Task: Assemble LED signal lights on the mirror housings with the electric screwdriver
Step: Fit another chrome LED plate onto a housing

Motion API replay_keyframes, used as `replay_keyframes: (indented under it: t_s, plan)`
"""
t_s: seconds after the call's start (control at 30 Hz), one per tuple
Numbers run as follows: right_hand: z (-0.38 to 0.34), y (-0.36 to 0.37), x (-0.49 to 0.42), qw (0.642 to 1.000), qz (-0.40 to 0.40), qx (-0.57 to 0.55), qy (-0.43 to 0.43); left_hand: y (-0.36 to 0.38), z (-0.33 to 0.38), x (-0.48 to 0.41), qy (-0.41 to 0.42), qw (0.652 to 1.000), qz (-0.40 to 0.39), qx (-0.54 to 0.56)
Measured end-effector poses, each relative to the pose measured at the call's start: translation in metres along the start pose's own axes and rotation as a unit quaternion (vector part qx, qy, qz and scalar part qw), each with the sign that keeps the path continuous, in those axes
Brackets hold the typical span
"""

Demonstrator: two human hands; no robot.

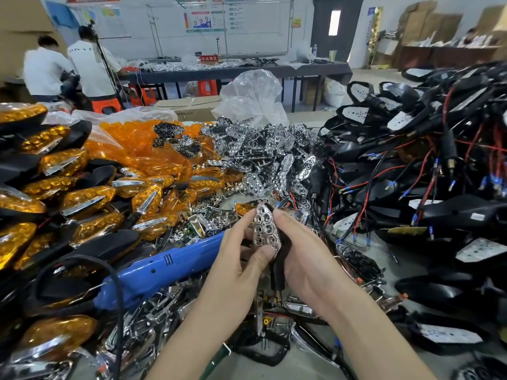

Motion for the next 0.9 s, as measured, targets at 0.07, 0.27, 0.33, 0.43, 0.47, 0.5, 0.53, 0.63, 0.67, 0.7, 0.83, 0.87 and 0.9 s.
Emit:
replay_keyframes:
  t_s: [0.07,0.27,0.33,0.43,0.47,0.5,0.53,0.63,0.67,0.7,0.83,0.87,0.9]
  plan:
    - [0.0009,0.0003,-0.0012,1.000,-0.004,-0.008,-0.005,0.0003,-0.0010,-0.0011,-0.006,1.000,0.008,0.001]
    - [0.0023,0.0014,-0.0017,0.999,0.020,-0.018,-0.030,0.0035,-0.0013,-0.0023,-0.014,1.000,0.021,0.001]
    - [0.0025,0.0017,-0.0018,0.999,0.030,-0.012,-0.030,0.0040,-0.0016,-0.0026,-0.016,1.000,0.022,0.000]
    - [0.0023,0.0040,-0.0005,0.999,0.036,-0.013,-0.031,0.0050,-0.0015,-0.0027,-0.015,0.999,0.029,0.002]
    - [0.0021,0.0049,0.0000,0.999,0.034,-0.017,-0.033,0.0053,-0.0013,-0.0026,-0.015,0.999,0.032,0.005]
    - [0.0022,0.0056,0.0007,0.999,0.032,-0.022,-0.033,0.0056,-0.0012,-0.0025,-0.014,0.999,0.034,0.008]
    - [0.0022,0.0055,0.0009,0.999,0.031,-0.025,-0.031,0.0056,-0.0012,-0.0022,-0.014,0.999,0.036,0.011]
    - [0.0031,0.0048,0.0010,0.999,0.039,-0.025,-0.027,0.0052,-0.0019,-0.0020,-0.017,0.999,0.025,0.022]
    - [0.0035,0.0042,0.0002,0.998,0.045,-0.023,-0.026,0.0051,-0.0021,-0.0019,-0.018,0.999,0.020,0.026]
    - [0.0037,0.0037,-0.0004,0.998,0.049,-0.019,-0.026,0.0052,-0.0023,-0.0021,-0.016,0.999,0.017,0.032]
    - [0.0059,0.0011,-0.0020,0.998,0.056,-0.012,-0.029,0.0055,-0.0015,-0.0027,-0.009,0.999,0.013,0.050]
    - [0.0063,0.0006,-0.0021,0.998,0.054,-0.013,-0.028,0.0055,-0.0011,-0.0027,-0.010,0.998,0.013,0.054]
    - [0.0069,0.0007,-0.0022,0.998,0.052,-0.015,-0.026,0.0055,-0.0006,-0.0030,-0.011,0.998,0.014,0.054]
Point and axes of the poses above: each hand's wrist, its own x-axis away from the middle knuckle, its own y-axis out of the palm, z = x × y, the point moved 3 cm from there along -x, towards the middle knuckle, and after that the axes turned 9 degrees about -x, right-handed, at the moved point
